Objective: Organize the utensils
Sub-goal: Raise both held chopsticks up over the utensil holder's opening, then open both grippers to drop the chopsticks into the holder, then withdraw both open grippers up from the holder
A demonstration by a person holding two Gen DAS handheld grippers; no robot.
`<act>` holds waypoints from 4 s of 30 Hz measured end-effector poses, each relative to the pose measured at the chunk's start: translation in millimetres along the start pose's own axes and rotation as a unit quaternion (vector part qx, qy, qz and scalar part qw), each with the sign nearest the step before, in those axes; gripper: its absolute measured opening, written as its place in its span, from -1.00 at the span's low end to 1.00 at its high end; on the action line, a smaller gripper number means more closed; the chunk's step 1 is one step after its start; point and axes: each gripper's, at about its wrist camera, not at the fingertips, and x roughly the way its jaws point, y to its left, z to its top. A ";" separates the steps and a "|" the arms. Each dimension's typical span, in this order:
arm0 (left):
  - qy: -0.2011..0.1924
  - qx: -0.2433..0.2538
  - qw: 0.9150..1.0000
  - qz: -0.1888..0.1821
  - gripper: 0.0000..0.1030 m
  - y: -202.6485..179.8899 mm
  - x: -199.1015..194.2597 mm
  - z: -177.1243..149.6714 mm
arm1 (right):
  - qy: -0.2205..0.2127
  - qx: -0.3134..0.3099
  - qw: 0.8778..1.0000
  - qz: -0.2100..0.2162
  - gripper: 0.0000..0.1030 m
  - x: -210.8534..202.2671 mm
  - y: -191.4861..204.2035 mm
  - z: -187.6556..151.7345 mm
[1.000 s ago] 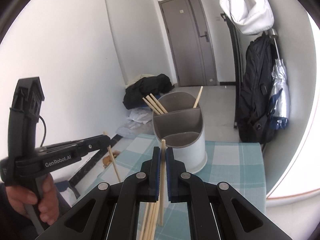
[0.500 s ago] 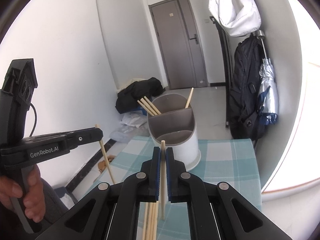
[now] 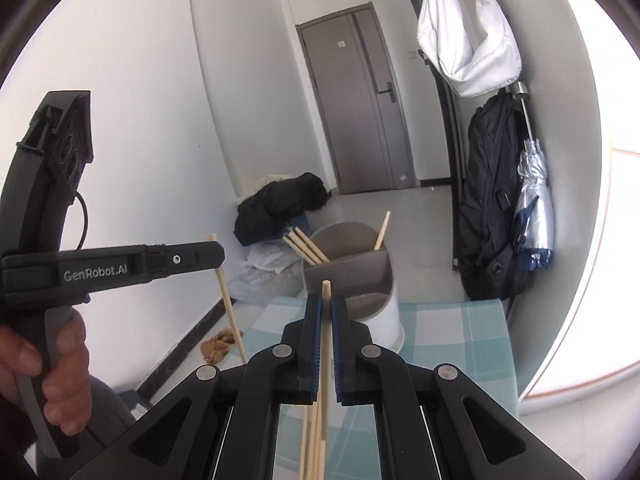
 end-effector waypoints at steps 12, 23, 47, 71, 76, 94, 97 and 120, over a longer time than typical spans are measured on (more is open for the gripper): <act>-0.030 -0.020 0.999 -0.019 -0.96 5.6 -4.8 61.7 | -0.031 -0.012 0.999 0.010 -0.91 5.7 0.7 66.8; -0.055 -0.062 0.996 -0.029 -0.96 20.8 11.5 123.6 | -0.059 -0.046 0.997 0.017 -0.91 34.6 -4.1 139.3; -0.066 -0.088 0.994 0.022 -0.96 66.7 83.2 127.8 | -0.007 -0.101 0.995 0.018 -0.91 135.7 -16.9 149.1; 0.000 -0.112 0.994 0.017 -0.15 74.6 76.2 94.9 | 0.061 -0.055 0.996 0.016 -0.33 135.4 -29.3 113.7; -0.006 -0.109 0.993 0.044 0.10 66.7 59.8 88.7 | 0.041 -0.050 0.998 0.009 -0.10 108.0 -25.7 113.5; -0.050 -0.064 0.990 0.115 0.59 31.2 7.4 49.6 | 0.011 -0.038 0.999 -0.001 0.44 31.6 -8.7 89.2; -0.043 -0.047 0.991 0.119 0.59 25.2 4.4 43.6 | 0.009 -0.037 0.999 -0.004 0.44 22.4 -6.0 80.7; -0.053 -0.065 0.986 0.143 0.84 22.0 12.7 -33.6 | 0.044 -0.010 0.997 -0.060 0.59 12.0 -14.3 5.9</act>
